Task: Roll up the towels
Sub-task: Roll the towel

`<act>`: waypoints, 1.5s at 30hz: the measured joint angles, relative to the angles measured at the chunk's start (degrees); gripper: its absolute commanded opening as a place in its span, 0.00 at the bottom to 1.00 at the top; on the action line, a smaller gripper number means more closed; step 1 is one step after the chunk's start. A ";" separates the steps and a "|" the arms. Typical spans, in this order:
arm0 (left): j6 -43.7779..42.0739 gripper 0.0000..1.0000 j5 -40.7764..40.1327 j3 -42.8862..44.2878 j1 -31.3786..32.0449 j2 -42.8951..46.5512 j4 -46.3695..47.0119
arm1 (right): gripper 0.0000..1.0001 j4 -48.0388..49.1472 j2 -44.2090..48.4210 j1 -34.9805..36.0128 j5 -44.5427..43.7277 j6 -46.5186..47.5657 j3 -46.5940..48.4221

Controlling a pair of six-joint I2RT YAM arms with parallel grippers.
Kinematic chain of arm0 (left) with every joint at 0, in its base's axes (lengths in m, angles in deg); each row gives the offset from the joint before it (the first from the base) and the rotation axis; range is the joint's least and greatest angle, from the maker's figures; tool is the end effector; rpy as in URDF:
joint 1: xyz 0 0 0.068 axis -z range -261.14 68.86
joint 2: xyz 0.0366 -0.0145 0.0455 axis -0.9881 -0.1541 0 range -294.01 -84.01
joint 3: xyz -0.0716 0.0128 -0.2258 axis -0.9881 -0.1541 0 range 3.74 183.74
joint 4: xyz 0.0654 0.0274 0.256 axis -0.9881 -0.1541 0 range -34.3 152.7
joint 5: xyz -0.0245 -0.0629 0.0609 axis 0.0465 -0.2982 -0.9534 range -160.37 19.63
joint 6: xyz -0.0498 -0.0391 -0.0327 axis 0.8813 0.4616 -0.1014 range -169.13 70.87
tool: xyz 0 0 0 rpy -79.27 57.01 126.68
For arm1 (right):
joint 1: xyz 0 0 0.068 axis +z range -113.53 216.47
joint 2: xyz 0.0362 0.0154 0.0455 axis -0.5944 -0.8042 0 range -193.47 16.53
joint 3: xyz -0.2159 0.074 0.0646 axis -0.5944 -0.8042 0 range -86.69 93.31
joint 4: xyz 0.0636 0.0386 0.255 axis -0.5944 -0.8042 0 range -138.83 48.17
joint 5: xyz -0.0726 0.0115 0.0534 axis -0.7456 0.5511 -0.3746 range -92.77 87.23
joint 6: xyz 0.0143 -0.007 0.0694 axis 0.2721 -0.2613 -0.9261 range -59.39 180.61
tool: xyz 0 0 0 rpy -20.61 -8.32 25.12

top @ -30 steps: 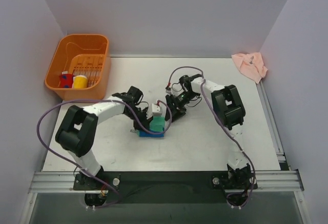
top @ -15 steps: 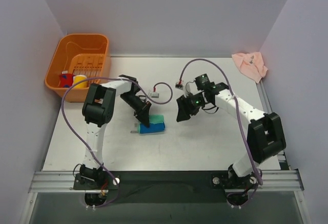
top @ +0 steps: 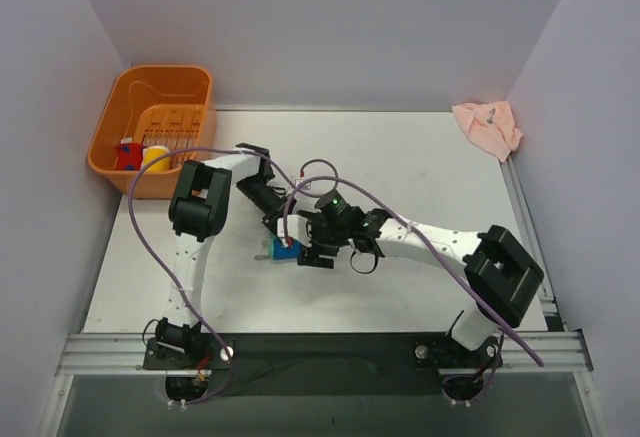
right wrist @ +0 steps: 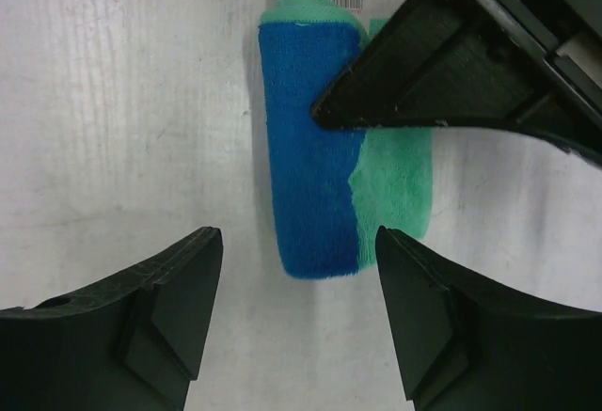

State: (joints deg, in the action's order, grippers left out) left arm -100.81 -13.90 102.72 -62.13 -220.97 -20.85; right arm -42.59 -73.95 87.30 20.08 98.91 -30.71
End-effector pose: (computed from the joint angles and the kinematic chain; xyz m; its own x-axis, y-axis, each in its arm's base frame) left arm 0.3280 -0.1646 0.0716 -0.6820 0.6932 -0.2331 0.4882 0.1942 -0.8508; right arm 0.2134 0.2980 0.1748 0.2808 -0.5595 -0.7798 -0.9438 -0.0135 -0.3302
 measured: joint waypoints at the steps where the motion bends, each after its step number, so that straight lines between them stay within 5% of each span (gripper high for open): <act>1: 0.00 0.27 -0.02 0.09 -0.02 -0.07 -0.07 | 0.65 1.57 -1.18 0.66 -0.98 1.88 -0.20; 6: 0.02 0.28 0.22 0.42 -0.22 -0.52 -0.57 | 0.53 7.04 -7.06 2.67 -3.58 8.72 -0.68; 12: 0.02 0.37 0.39 0.37 -0.66 -0.74 -0.74 | 0.00 8.00 -12.13 2.05 -4.13 12.28 1.77; 18: 1.40 0.53 1.44 -4.33 -2.60 2.32 3.23 | 0.00 -4.50 -16.72 -1.44 4.22 6.54 12.22; 26: 8.17 0.57 -0.39 -11.15 -9.79 14.49 16.81 | 0.00 -20.39 -21.64 -6.86 17.35 -2.84 20.61; 36: 17.38 0.64 -2.08 -22.10 -22.73 40.76 33.38 | 0.00 -35.71 -36.00 -13.70 34.21 -10.38 34.56; 40: 15.13 0.64 -5.57 -32.65 -19.37 53.55 38.86 | 0.00 -42.99 -43.17 -15.98 40.37 -12.46 41.79; 45: 8.13 0.70 -15.39 -47.10 -0.76 66.12 45.46 | 0.00 -50.62 -50.84 -17.70 46.01 -15.19 49.16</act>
State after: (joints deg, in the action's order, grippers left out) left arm -92.68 -29.29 55.62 -62.90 -154.86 24.61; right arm -93.21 -124.79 69.59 66.09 83.72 18.45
